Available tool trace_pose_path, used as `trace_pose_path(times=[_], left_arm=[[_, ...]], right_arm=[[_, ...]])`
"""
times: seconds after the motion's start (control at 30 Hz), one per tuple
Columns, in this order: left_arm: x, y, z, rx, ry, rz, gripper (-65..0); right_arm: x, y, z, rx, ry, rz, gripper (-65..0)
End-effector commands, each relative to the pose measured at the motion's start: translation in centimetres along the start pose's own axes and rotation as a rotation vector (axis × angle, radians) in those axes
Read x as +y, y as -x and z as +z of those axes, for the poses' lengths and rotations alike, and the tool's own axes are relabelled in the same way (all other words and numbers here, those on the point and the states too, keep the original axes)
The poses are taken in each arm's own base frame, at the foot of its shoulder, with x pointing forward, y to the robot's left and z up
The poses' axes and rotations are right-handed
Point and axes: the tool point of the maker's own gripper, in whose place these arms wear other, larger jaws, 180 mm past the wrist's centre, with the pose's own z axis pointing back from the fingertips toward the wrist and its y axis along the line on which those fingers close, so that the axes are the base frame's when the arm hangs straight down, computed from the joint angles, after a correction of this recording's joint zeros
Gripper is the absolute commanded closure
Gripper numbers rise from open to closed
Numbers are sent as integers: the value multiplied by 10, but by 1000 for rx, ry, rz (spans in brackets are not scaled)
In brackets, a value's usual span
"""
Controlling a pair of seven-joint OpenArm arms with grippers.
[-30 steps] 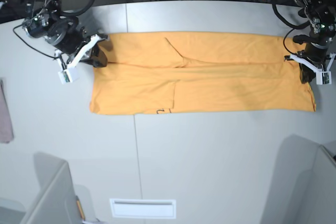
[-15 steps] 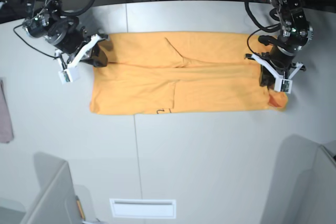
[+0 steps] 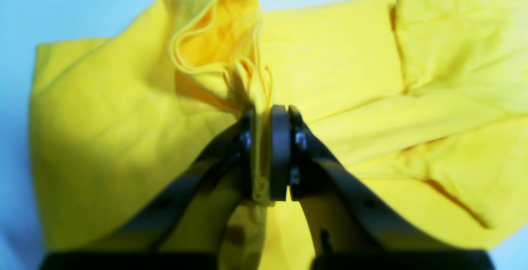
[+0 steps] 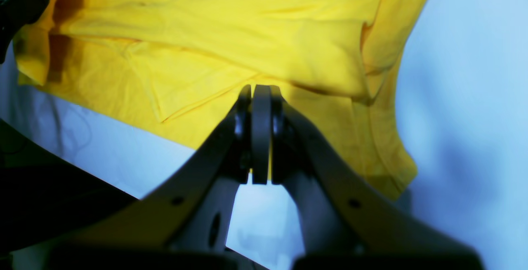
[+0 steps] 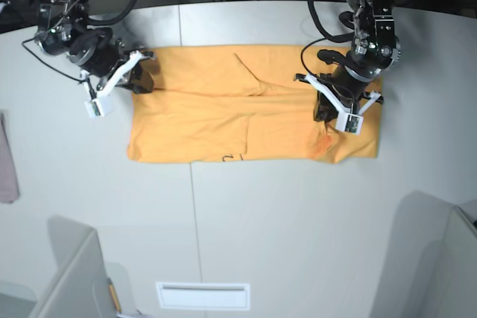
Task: Fold the T-shirt properly
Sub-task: 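Carry the left gripper's end of the strip toward the right gripper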
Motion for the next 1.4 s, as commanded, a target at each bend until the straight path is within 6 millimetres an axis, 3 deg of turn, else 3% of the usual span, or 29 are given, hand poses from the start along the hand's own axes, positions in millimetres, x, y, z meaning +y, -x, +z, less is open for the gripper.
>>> trace_pose_path(times=[0.0, 0.17, 0.27, 0.43, 0.8, 1.37], left_arm=[[-5, -16, 2, -55, 12, -4, 0], [-30, -14, -4, -46, 74, -19, 0], [-33, -14, -7, -44, 59, 12, 0], [-55, -11, -10, -33, 108, 0, 0], [-68, -13, -13, -43, 130, 36, 0], [-69, -12, -14, -41, 136, 44, 0]], right_arm=[[2, -14, 3, -45, -10, 18, 0], [2, -15, 3, -47, -10, 19, 0], [2, -16, 3, -50, -10, 20, 0], [2, -16, 2, -49, -11, 20, 0], [4, -16, 2, -49, -16, 19, 0], [4, -14, 2, -45, -17, 17, 0]])
